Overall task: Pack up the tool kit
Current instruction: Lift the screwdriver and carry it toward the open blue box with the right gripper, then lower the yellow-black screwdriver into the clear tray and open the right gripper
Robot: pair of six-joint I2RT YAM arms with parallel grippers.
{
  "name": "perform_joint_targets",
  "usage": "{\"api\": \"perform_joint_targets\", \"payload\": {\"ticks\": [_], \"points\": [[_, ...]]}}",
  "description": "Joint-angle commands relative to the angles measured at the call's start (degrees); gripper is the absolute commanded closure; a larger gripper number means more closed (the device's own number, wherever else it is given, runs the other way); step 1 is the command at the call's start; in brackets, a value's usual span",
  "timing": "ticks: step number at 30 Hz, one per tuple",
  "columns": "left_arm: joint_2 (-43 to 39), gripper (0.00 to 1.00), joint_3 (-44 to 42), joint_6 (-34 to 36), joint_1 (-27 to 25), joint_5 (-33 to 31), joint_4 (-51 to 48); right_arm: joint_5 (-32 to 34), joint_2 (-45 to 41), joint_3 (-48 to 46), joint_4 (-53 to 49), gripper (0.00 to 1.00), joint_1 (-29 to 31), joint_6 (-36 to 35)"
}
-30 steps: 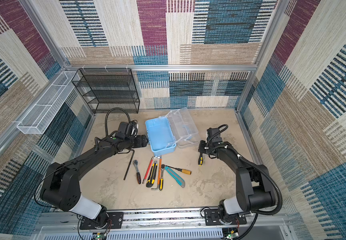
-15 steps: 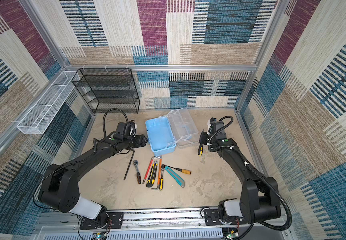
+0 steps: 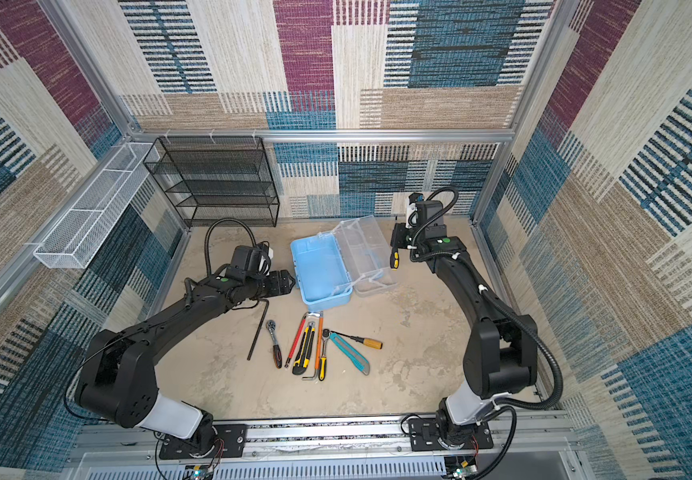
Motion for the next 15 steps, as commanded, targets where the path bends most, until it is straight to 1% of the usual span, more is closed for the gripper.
{"api": "perform_joint_targets", "payload": {"ticks": [1, 4, 9, 15], "points": [[-0.3, 0.17, -0.1, -0.8, 0.0, -0.1, 1.4, -1.6, 5.0, 5.7, -0.3, 1.0, 2.6, -3.6], [-0.4, 0.17, -0.1, -0.9, 0.0, -0.2, 1.3, -1.8, 10.4, 12.1, -1.7, 1.0, 4.8, -4.8], [-1.0, 0.17, -0.6, -0.8, 0.1, -1.0, 0.9, -2.9, 17.1, 18.6, -3.3, 1.0, 6.9, -5.4], [-1.2, 0.17, -0.7, -0.7, 0.2, -1.7, 0.7, -2.8, 21.9, 21.5, -4.6, 1.0, 8.4, -6.3]]}}
